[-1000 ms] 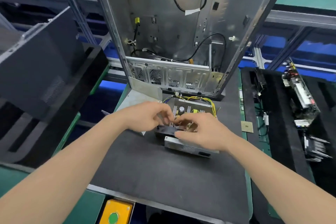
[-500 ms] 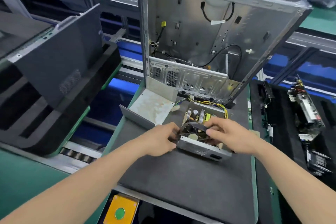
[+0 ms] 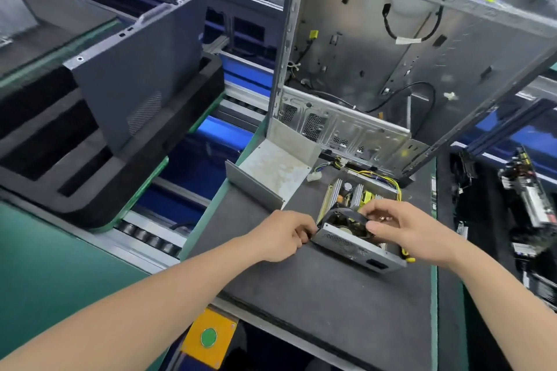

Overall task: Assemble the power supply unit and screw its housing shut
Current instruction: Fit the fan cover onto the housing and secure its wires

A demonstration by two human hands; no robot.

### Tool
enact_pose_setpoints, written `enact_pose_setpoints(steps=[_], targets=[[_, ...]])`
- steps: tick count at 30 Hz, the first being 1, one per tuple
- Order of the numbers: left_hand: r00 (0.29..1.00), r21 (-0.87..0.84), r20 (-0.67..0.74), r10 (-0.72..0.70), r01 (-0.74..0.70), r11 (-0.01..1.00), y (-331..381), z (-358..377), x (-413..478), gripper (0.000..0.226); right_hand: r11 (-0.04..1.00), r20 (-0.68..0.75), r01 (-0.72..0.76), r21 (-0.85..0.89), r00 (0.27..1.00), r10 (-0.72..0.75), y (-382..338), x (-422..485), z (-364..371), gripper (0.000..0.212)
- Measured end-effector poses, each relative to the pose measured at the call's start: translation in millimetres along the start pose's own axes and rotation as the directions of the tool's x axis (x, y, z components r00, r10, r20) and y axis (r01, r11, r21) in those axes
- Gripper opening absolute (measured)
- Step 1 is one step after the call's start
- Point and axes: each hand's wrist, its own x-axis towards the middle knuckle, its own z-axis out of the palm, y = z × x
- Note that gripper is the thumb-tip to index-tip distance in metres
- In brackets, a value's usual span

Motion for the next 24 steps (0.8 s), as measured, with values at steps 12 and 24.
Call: enact_pose_setpoints(steps=[12, 24], targets=[[0.997, 0.015, 0.039, 0.062, -0.062, 0.998, -6.5, -4.7, 4.7, 0.037, 0.977, 0.047, -0.088, -0.196, 0.994, 0.099, -30.0, 12.9, -3.7, 0.028], [0.977, 0.141, -0.076, 0.198, -0.186, 0.972, -12.7, 4.7, 14.1, 0.01, 0.948, 0.153, -0.227, 0.223, 0.969, 0.196, -8.6, 21.0, -7.8, 0.015]])
